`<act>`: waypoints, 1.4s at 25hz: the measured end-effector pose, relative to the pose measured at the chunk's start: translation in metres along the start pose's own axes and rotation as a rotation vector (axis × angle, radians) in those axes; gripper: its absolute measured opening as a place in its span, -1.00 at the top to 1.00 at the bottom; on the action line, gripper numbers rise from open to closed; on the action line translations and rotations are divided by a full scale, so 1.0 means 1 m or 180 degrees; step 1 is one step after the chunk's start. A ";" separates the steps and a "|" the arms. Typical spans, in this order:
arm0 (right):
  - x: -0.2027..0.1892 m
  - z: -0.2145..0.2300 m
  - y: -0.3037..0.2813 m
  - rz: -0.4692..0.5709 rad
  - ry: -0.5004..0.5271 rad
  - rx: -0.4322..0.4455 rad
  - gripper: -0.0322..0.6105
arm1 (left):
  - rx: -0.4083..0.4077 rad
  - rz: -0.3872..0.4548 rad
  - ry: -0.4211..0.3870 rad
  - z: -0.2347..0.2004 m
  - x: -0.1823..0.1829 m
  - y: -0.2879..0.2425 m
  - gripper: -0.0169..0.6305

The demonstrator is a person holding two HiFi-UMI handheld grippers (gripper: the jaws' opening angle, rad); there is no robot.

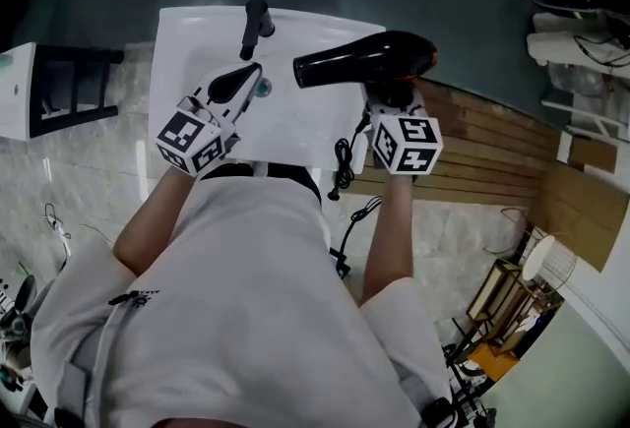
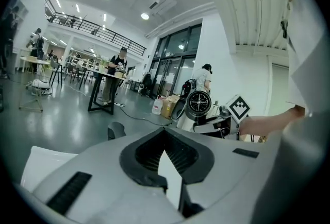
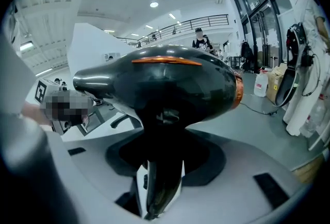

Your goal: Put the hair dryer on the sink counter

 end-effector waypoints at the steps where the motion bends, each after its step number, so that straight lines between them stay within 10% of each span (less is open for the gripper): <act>1: -0.002 0.001 -0.007 -0.0030 0.0006 0.0047 0.35 | 0.0028 0.0003 0.0017 -0.002 -0.001 -0.001 0.94; 35: -0.091 0.011 -0.150 -0.1136 -0.0557 0.0295 0.35 | 0.0524 -0.0077 0.0323 -0.039 -0.021 -0.042 0.94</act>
Point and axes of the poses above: the fingertips, and each gripper's own axes: y backward along the fingers, z to its right, x out of its top, the point moved 3 cm from there along y, backward along the fingers, and after that the axes turned 14 degrees about y, right-handed, at the moved point
